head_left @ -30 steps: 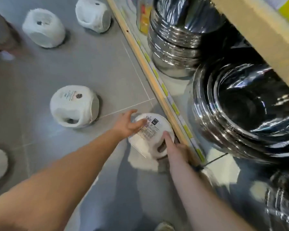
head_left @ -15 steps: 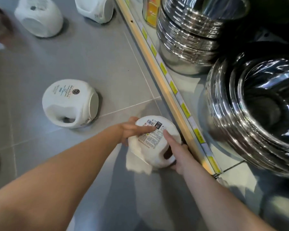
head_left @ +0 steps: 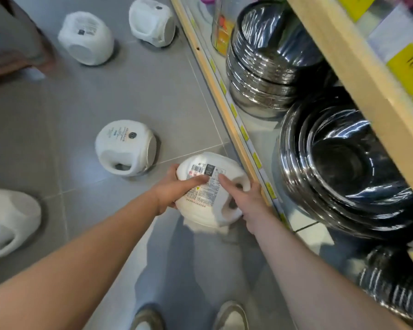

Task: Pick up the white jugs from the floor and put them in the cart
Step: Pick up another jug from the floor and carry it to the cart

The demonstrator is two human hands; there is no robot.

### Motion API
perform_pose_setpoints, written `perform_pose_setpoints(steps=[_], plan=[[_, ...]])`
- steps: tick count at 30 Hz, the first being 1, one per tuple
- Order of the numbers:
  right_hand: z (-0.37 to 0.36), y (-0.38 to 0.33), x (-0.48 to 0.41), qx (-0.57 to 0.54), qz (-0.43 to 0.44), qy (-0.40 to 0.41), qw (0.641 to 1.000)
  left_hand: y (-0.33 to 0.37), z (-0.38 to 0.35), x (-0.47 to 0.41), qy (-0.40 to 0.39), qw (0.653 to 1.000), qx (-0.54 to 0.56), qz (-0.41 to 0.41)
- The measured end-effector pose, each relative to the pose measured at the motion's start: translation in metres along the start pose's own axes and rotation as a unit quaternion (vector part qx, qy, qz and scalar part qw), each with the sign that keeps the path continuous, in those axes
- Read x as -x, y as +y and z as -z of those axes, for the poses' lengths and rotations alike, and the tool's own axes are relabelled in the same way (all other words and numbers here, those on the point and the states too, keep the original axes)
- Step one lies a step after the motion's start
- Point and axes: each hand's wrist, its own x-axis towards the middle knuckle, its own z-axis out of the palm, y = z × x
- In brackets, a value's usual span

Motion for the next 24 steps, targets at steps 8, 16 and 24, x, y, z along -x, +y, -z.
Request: perform_pose_setpoints(steps=[8, 16, 24], plan=[[0.035, -0.107, 0.177, -0.02, 0.099, -0.034, 0.994, 0.103, 0.04, 0.182, 0.036, 0.991, -0.012, -0.13], [0.087, -0.244, 0.397, -0.045, 0.229, -0.068, 0.97, 0.229, 0.085, 0.409, 0.059, 0.965, 0.012, -0.257], [0.111, -0.358, 0.611, -0.035, 0.351, -0.115, 0.928, 0.308, 0.136, 0.622, 0.135, 0.914, 0.056, -0.378]])
